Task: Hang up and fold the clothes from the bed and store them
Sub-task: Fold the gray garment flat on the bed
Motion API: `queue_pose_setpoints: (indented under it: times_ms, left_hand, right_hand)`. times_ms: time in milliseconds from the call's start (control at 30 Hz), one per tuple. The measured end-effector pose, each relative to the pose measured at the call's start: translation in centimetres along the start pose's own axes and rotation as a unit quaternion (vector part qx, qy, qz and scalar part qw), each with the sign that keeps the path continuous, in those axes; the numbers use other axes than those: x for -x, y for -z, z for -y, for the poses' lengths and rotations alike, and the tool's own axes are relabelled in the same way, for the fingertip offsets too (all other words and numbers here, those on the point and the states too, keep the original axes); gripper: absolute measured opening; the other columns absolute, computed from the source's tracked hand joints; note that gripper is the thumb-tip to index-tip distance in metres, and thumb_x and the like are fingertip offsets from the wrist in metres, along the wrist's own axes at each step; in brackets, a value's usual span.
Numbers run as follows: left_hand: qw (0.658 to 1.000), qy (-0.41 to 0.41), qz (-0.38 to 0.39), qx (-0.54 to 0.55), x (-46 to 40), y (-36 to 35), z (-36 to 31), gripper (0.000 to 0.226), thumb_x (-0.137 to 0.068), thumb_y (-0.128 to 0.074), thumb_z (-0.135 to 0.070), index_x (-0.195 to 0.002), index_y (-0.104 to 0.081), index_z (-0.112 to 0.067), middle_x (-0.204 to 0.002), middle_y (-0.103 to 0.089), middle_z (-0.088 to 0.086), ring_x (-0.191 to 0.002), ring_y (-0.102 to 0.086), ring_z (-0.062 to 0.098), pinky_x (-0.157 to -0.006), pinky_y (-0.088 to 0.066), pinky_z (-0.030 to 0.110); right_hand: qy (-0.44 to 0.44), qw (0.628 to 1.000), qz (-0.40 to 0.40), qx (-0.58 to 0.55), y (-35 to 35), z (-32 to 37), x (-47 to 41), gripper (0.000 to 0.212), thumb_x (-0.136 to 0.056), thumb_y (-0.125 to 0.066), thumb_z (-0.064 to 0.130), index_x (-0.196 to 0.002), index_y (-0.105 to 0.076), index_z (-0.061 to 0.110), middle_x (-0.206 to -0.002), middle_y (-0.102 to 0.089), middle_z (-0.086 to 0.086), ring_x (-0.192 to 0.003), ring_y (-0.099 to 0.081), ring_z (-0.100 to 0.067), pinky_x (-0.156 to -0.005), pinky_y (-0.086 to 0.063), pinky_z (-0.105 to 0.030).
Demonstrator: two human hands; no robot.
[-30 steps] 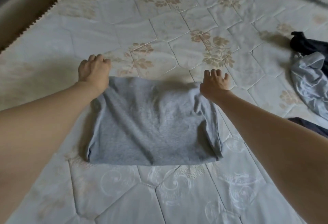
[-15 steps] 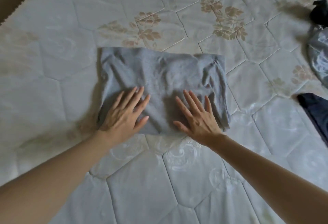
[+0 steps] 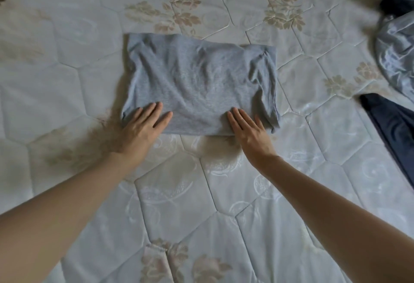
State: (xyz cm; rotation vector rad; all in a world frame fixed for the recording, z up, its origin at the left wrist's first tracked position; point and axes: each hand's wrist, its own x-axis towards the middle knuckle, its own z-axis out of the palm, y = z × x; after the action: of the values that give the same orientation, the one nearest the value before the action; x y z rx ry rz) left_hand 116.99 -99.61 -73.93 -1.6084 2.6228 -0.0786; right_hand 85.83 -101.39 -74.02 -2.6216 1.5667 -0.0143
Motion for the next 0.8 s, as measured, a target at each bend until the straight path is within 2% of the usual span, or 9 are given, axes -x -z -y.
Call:
queue_pose_setpoints:
  times_ms: [133,233,367,467,600,700,800]
  left_hand:
    - [1.000,0.000,-0.021,-0.002,2.0,-0.2,-1.2,0.051,-0.091,-0.029,0.000,-0.132,-0.059,-0.005,-0.133,-0.057,0.026,-0.117,-0.060,0.041,-0.090,-0.050,0.052]
    - [0.999,0.033,-0.003,0.013,4.8,-0.9,-2.9,0.051,-0.092,-0.030,-0.003,-0.137,-0.052,-0.009,-0.141,-0.050,0.023,-0.125,-0.054,0.039,-0.090,-0.044,0.063]
    - [0.998,0.058,0.024,0.031,9.2,-1.2,-5.5,0.052,-0.092,-0.031,-0.007,-0.142,-0.044,-0.013,-0.147,-0.044,0.020,-0.133,-0.047,0.037,-0.090,-0.036,0.072]
    - [0.997,0.053,0.027,0.041,11.6,-0.6,-6.6,0.052,-0.092,-0.030,-0.006,-0.143,-0.039,-0.013,-0.148,-0.043,0.020,-0.133,-0.047,0.037,-0.089,-0.036,0.073]
    - [0.997,0.049,0.037,0.053,15.2,0.0,-9.0,0.053,-0.091,-0.029,-0.005,-0.142,-0.041,-0.013,-0.147,-0.045,0.020,-0.132,-0.048,0.037,-0.088,-0.039,0.070]
    - [0.994,0.055,0.060,0.074,17.4,0.6,-10.5,0.055,-0.088,-0.031,-0.007,-0.140,-0.049,-0.009,-0.146,-0.046,0.020,-0.131,-0.049,0.038,-0.091,-0.039,0.068]
    - [0.990,0.074,0.057,0.102,18.7,1.4,-11.2,0.057,-0.081,-0.036,-0.016,-0.133,-0.057,-0.004,-0.143,-0.049,0.022,-0.131,-0.049,0.037,-0.099,-0.035,0.065]
  right_hand:
    - [0.001,1.000,-0.001,-0.017,0.0,0.5,1.4,0.070,-0.075,-0.063,-0.018,-0.141,-0.048,-0.001,-0.145,-0.050,-0.017,-0.133,-0.048,-0.036,-0.099,-0.044,-0.063]
    - [0.003,1.000,0.005,-0.024,-0.3,1.6,3.9,0.067,-0.077,-0.051,-0.016,-0.142,-0.047,-0.001,-0.147,-0.048,-0.017,-0.136,-0.046,-0.036,-0.102,-0.041,-0.063]
    - [-0.010,0.999,0.023,-0.048,-0.8,4.0,8.7,0.076,-0.078,-0.057,-0.020,-0.148,-0.039,0.002,-0.154,-0.039,-0.014,-0.143,-0.036,-0.034,-0.109,-0.034,-0.062]
    - [-0.015,0.998,0.030,-0.051,-0.9,5.3,11.5,0.080,-0.077,-0.061,-0.021,-0.149,-0.037,0.004,-0.155,-0.037,-0.013,-0.144,-0.033,-0.032,-0.110,-0.033,-0.061]
    - [-0.012,0.997,0.029,-0.065,-1.0,6.8,15.4,0.074,-0.080,-0.055,-0.021,-0.148,-0.038,0.003,-0.154,-0.038,-0.014,-0.143,-0.034,-0.033,-0.110,-0.032,-0.062]
    - [-0.005,0.998,0.029,-0.062,-0.8,7.4,17.5,0.062,-0.086,-0.035,-0.012,-0.146,-0.041,0.001,-0.152,-0.040,-0.017,-0.141,-0.037,-0.035,-0.110,-0.033,-0.063]
    - [-0.014,0.997,0.006,-0.072,-0.4,7.7,18.8,0.063,-0.083,-0.021,-0.001,-0.137,-0.052,-0.003,-0.143,-0.051,-0.021,-0.133,-0.049,-0.038,-0.107,-0.039,-0.057]
